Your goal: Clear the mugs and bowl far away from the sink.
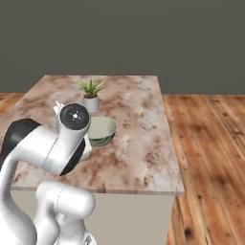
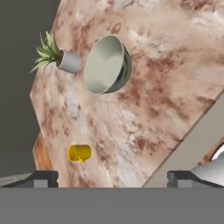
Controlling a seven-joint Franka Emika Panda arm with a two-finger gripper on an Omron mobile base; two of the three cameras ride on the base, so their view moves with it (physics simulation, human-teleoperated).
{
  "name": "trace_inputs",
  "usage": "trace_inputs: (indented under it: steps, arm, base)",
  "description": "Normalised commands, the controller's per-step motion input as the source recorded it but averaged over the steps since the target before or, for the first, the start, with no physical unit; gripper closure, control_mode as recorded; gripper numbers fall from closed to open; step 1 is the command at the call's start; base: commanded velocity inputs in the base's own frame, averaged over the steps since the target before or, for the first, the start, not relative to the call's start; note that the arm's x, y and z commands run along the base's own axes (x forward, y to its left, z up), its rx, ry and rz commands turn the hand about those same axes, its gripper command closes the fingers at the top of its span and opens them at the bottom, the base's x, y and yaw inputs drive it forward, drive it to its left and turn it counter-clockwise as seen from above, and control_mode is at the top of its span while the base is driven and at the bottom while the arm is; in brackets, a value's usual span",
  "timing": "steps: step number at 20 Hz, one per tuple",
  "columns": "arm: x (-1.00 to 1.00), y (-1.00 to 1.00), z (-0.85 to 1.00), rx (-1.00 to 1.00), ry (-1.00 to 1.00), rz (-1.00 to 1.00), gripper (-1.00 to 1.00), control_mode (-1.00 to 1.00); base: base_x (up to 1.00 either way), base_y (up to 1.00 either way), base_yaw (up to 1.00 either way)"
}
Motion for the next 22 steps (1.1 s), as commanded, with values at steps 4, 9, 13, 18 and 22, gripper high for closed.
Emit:
trace_inputs:
  steps: [4, 9, 13, 18, 22]
  arm:
    - [-0.28, -0.06, 0.64, 0.00, 0.00, 0.03, -1.00, -1.00]
    - [-0.30, 0.05, 0.44, -0.03, 0.07, 0.00, -1.00, -1.00]
    - [-0.09, 0.06, 0.08, -0.01, 0.03, 0.00, -1.00, 1.00]
    - [0.00, 0.00, 0.00, 0.00, 0.00, 0.00, -1.00, 1.00]
    - [0.00, 0.00, 0.00, 0.00, 0.00, 0.00, -1.00, 1.00]
  base:
    - [0.00, 0.00, 0.00]
    - [0.00, 0.00, 0.00]
    - [-0.46, 0.25, 0.00]
    - [-0.73, 0.58, 0.09]
    - [-0.83, 0.96, 0.44]
